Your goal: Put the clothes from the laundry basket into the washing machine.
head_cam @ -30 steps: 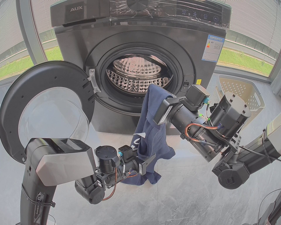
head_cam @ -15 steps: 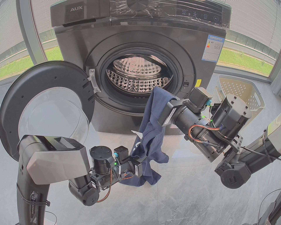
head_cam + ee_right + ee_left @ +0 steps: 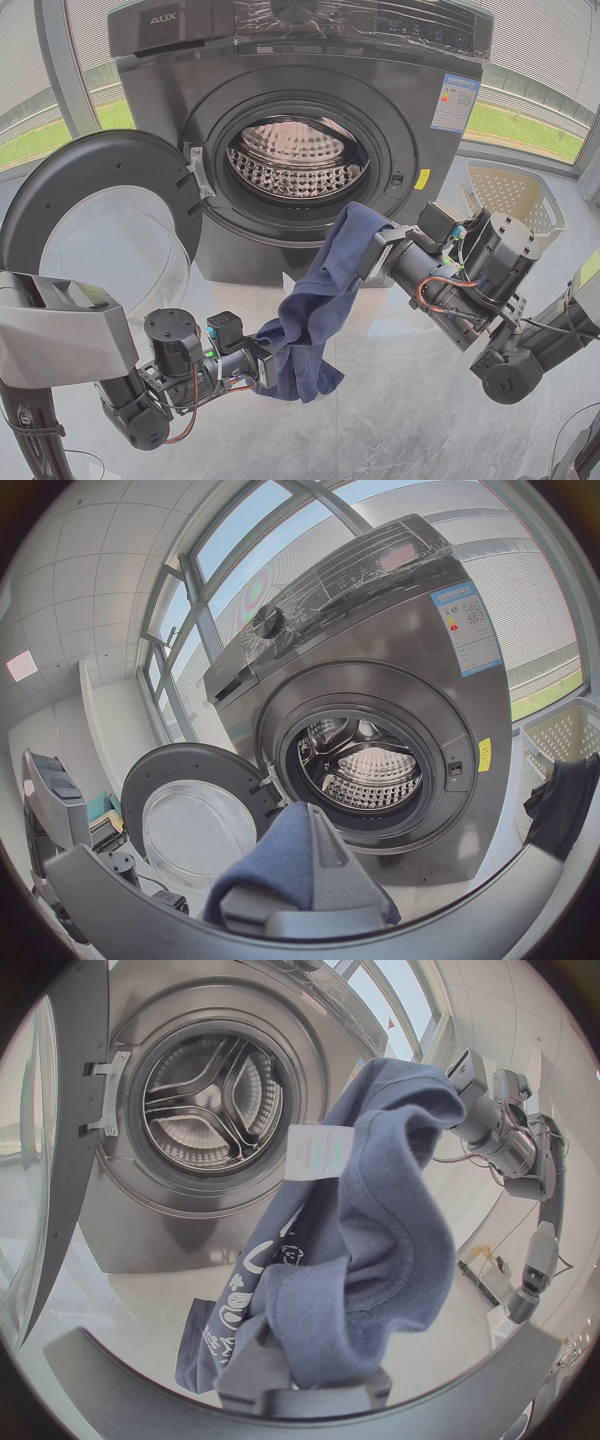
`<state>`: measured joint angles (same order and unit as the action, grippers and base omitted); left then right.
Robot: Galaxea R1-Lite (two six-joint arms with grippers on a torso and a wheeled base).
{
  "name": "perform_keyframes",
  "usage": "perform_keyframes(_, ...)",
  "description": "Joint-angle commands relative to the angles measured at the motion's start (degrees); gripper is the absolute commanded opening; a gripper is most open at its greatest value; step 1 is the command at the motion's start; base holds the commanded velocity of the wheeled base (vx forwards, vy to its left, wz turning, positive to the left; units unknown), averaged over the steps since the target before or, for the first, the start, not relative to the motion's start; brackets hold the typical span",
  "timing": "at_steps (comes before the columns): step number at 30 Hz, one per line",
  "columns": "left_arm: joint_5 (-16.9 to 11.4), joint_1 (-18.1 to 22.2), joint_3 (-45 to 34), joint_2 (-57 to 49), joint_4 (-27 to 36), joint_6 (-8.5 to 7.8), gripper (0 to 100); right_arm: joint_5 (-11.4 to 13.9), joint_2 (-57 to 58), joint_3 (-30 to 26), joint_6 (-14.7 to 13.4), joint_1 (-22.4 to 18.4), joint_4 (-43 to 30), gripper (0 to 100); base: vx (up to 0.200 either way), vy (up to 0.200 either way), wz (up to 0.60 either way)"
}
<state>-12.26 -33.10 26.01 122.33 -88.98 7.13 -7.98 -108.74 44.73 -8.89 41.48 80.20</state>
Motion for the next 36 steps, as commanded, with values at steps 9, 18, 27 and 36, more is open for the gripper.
perform_keyframes(9, -0.83, 1.81, 3.25, 4.85, -0.14, 0.08, 100, -0.01, 0.2, -0.08, 0.01, 0.7, 0.04, 0, 0.0, 0.0, 0.0)
perform_keyframes(18, -0.83, 1.63, 7.21, 10.47, -0.14, 0.08, 100, -0.01, 0.2, 0.18, 0.1, 1.32, 0.04, 0, 0.0, 0.0, 0.0)
perform_keyframes(27, -0.92, 0.23, 6.77, 11.0, -0.14, -0.01, 100, -0.01, -0.07, 0.71, 0.01, 1.32, 0.04, 0, 0.0, 0.0, 0.0)
perform_keyframes(36, -0.92, -1.36, 7.56, 11.88, -0.23, -0.01, 100, -0.1, -0.16, 0.62, 0.01, 1.32, 0.04, 0, 0.0, 0.0, 0.0)
